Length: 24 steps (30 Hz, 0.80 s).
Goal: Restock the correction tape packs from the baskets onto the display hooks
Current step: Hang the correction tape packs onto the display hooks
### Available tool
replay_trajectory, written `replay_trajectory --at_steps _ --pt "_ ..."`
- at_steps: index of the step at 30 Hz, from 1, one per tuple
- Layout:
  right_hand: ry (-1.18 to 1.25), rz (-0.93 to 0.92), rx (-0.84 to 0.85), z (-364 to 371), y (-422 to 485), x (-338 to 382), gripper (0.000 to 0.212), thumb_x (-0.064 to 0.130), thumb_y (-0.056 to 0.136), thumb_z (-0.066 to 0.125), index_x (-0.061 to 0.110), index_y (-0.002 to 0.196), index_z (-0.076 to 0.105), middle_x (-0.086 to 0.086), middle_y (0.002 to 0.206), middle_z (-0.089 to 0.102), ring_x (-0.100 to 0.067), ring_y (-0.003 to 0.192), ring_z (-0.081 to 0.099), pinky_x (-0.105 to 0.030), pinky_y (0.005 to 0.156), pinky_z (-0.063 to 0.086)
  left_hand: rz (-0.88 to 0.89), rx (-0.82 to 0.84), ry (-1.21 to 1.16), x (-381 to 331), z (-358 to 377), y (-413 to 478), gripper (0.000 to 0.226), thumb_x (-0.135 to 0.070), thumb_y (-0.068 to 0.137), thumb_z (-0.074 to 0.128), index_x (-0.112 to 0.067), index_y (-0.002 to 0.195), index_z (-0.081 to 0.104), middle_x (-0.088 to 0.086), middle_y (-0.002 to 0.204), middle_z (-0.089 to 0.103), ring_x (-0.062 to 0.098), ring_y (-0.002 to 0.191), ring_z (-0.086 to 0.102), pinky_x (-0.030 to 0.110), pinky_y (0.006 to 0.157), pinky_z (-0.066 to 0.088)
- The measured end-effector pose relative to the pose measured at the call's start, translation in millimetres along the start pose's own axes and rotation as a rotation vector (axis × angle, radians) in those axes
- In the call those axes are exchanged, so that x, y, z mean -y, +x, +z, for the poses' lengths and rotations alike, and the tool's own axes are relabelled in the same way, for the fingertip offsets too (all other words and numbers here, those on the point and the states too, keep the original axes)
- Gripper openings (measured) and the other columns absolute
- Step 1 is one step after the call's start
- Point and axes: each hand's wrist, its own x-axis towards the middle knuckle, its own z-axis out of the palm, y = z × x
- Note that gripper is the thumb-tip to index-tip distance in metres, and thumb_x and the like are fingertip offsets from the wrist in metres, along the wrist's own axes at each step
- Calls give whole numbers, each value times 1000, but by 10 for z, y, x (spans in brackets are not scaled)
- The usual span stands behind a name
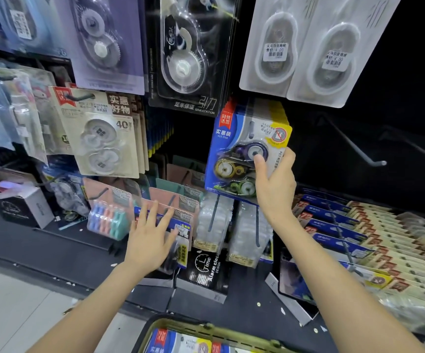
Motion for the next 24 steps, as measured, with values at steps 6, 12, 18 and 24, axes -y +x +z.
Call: replay_trajectory --at_steps 6,12,18,24 --pt "-216 69 -92 -77 -78 -37 61 51 95 53 10 137 40 -9 127 53 -26 103 59 -30 74 36 28 -76 -31 10 -8 -15 59 -47 91 42 -14 136 59 29 139 51 53 132 42 68 93 44" --pt "-177 39 -17 -522 -871 -265 45 41 97 55 13 131 47 -1 109 56 -19 88 59 -35 73 42 -123 -324 -199 76 49 -440 46 -18 89 55 1 131 58 33 134 53 53 127 47 60 98 44" --pt "-461 367 554 -895 -2292 -1180 36 41 94 59 12 116 58 -2 104 65 -23 96 65 -36 78 48 -309 66 -279 231 748 -1551 50 -20 98 57 2 142 46 28 143 47 47 135 40 54 112 33" --pt "-515 720 784 -966 -3170 -1593 48 46 94 59 7 120 51 2 82 55 -15 71 57 -33 61 44 -435 256 -338 205 998 -2411 64 -31 102 46 -2 153 23 23 149 41 43 136 38 49 108 34"
